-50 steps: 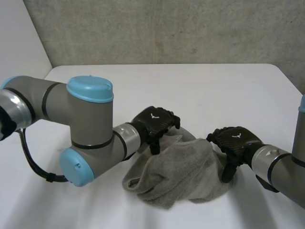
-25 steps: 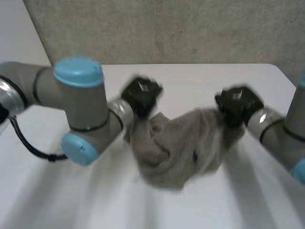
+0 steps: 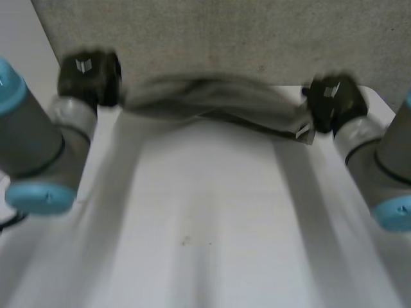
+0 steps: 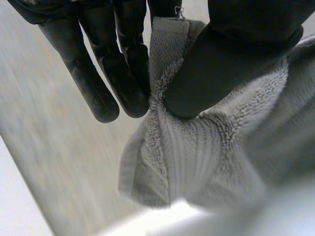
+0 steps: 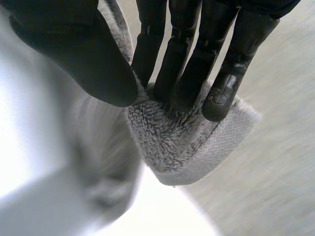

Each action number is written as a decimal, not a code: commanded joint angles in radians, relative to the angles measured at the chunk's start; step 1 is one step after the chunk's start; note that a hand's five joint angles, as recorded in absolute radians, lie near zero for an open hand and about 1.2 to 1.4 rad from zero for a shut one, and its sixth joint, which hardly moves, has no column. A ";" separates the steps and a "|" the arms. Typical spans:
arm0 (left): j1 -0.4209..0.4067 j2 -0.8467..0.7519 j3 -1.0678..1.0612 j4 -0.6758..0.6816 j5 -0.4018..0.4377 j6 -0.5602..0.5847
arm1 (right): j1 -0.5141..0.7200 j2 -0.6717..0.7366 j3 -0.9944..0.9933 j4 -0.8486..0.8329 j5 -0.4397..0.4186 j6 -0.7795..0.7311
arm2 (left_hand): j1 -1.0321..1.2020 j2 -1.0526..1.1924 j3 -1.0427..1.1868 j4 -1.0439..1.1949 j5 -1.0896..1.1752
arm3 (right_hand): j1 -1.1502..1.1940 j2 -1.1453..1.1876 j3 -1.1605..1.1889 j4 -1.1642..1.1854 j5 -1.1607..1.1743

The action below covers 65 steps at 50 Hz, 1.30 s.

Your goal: Fold the towel.

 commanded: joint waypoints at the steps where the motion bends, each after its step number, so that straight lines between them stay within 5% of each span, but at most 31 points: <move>1: 0.031 -0.001 -0.282 -0.030 -0.007 0.033 | 0.008 0.097 0.049 0.372 -0.080 -0.063 | 0.240 0.183 0.181 0.179 0.199 | 0.430 0.220 0.209 0.204 0.254; 15: 0.094 0.092 -0.483 -0.142 -0.007 0.042 | -0.005 0.047 0.172 0.443 -0.166 -0.173 | 0.240 0.183 0.181 0.179 0.199 | 0.430 0.220 0.209 0.204 0.254; 30: 0.140 0.434 -0.480 -0.490 0.004 0.218 | -0.120 -0.219 0.213 0.765 -0.172 -0.446 | 0.240 0.183 0.181 0.179 0.199 | 0.430 0.220 0.209 0.204 0.254; 38: 0.158 0.401 -0.532 -0.504 0.007 0.234 | -0.119 -0.211 0.239 0.754 -0.176 -0.453 | 0.240 0.183 0.181 0.179 0.199 | 0.430 0.220 0.209 0.204 0.254; 45: 0.160 0.204 -0.491 -0.409 0.006 0.235 | -0.117 -0.028 0.178 0.630 -0.162 -0.450 | 0.240 0.183 0.181 0.179 0.199 | 0.430 0.220 0.209 0.204 0.254; 54: 0.145 -0.045 -0.163 -0.318 0.006 0.240 | -0.061 0.126 -0.049 0.472 -0.059 -0.430 | 0.240 0.183 0.181 0.179 0.199 | 0.430 0.220 0.209 0.204 0.254; 65: 0.106 -0.167 0.616 -0.115 -0.001 0.151 | -0.033 0.128 -0.431 -0.082 0.010 -0.318 | 0.240 0.183 0.181 0.179 0.199 | 0.430 0.220 0.209 0.204 0.254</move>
